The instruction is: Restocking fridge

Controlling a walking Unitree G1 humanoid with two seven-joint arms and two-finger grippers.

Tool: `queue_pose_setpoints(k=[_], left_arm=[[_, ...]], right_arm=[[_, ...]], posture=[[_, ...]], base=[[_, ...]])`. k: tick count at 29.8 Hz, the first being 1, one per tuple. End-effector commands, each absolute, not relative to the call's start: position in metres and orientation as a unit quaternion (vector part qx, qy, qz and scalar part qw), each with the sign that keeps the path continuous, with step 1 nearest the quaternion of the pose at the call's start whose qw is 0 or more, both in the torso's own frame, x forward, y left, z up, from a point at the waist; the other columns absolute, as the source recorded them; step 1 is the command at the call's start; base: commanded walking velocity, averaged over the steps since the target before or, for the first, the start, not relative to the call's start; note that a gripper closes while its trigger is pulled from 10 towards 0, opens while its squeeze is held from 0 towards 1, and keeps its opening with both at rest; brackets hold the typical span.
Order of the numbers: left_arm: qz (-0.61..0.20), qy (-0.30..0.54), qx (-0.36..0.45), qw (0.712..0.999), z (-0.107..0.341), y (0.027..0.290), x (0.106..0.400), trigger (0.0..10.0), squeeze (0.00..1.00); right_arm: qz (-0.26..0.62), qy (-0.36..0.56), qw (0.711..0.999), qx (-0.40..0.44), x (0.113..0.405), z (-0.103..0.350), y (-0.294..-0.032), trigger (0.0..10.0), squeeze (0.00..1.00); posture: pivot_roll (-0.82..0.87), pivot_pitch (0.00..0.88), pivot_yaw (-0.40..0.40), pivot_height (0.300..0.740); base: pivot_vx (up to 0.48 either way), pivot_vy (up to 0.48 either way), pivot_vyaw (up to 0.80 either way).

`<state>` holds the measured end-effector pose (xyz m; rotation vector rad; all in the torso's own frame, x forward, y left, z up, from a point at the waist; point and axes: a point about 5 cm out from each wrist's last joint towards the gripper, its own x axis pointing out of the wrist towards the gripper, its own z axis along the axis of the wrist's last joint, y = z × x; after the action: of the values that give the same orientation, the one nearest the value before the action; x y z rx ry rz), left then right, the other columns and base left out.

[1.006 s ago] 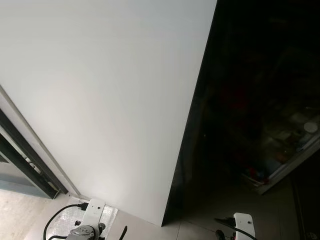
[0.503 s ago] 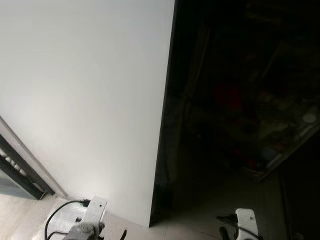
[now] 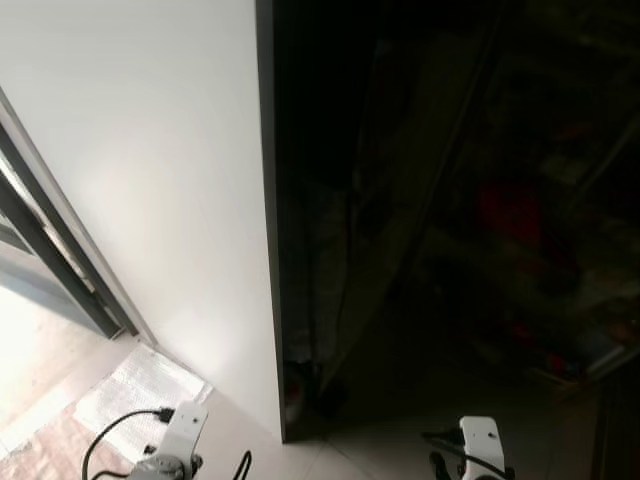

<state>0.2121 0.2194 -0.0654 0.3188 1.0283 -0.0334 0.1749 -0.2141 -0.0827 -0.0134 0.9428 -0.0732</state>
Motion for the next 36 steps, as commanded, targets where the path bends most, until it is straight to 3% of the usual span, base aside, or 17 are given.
queue_pose_setpoints(k=[1, 20, 36], left_arm=[[-0.022, 0.485, 0.153, 0.861, -0.064, 0.215, 0.217, 10.0, 0.00], [-0.026, 0.487, 0.156, 0.859, -0.065, 0.214, 0.214, 10.0, 0.00], [-0.027, 0.486, 0.159, 0.859, -0.065, 0.215, 0.214, 10.0, 0.00]], right_arm=[[-0.037, 0.458, 0.888, -0.007, 0.171, -0.084, -0.216, 10.0, 0.00], [-0.015, 0.454, 0.891, -0.004, 0.170, -0.085, -0.211, 10.0, 0.00], [-0.001, 0.467, 0.884, -0.007, 0.161, -0.089, -0.206, 10.0, 0.00]], posture=[[-0.13, 0.029, -0.034, 0.740], [-0.13, 0.000, -0.036, 0.740], [-0.14, 0.002, -0.031, 0.740]], base=[[0.000, -0.461, 0.79], [0.000, -0.425, 0.76], [0.000, -0.410, 0.08]])
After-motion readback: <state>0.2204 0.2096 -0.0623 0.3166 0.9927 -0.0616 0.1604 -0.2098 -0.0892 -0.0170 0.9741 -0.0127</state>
